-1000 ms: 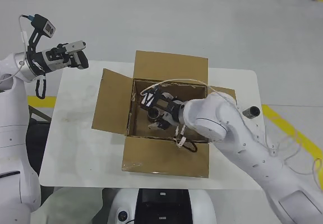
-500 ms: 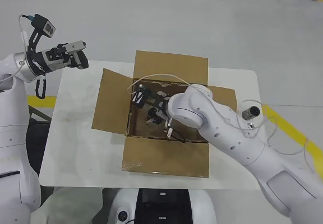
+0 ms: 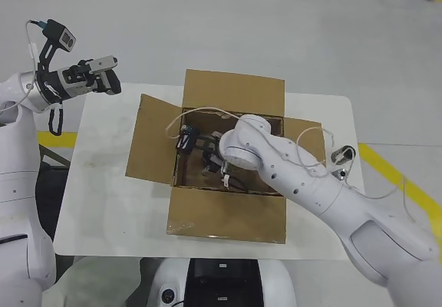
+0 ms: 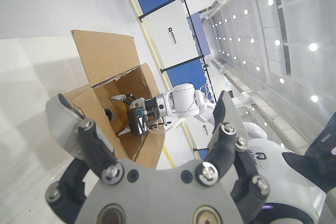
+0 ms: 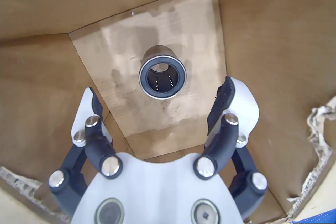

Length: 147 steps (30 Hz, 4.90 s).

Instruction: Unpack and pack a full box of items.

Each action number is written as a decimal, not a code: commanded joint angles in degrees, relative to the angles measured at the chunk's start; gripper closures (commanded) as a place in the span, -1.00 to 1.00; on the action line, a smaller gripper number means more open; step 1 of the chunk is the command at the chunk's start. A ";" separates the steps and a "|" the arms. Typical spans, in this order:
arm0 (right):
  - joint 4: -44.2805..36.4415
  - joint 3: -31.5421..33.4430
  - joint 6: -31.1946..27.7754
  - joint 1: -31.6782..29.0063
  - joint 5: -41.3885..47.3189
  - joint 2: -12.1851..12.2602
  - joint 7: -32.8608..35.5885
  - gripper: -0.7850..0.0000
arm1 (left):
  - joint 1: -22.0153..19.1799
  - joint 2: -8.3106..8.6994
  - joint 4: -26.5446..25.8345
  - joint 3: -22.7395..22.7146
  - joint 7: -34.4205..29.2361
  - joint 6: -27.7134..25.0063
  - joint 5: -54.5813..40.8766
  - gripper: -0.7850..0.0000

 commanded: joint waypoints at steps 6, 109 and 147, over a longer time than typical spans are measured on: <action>5.25 -1.56 -2.31 1.70 1.71 -2.36 -0.48 -1.00 | 0.00 0.00 0.00 0.00 0.00 0.00 0.00 -1.00; -47.28 41.97 -2.51 -31.54 3.05 11.35 17.60 1.00 | 0.00 0.00 0.00 0.00 0.00 0.00 0.00 -1.00; -55.89 84.41 -8.83 -64.69 12.18 21.57 12.75 1.00 | 0.00 0.00 0.00 0.00 0.00 0.00 0.00 -1.00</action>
